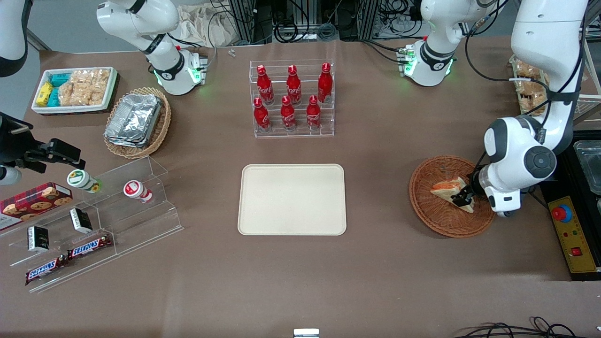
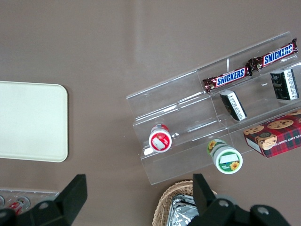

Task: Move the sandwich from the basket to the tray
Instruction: 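Close the left gripper on the triangular sandwich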

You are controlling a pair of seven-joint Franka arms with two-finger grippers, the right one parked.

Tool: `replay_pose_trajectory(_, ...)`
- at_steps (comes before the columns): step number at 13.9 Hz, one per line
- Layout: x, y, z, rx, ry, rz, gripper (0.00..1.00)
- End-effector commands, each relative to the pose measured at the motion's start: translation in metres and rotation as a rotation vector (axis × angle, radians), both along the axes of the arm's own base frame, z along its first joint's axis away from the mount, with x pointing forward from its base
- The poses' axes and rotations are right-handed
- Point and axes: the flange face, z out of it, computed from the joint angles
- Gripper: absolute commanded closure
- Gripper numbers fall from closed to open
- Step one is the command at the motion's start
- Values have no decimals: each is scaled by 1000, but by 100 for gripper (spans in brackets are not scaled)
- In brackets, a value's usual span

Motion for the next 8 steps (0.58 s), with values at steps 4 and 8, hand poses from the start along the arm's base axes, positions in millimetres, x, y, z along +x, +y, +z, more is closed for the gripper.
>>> replay_pose_trajectory(4,10,-23,-20,13,-23,82,86)
replay_pose_trajectory(8,13,-29,-12,13,-33,59,100)
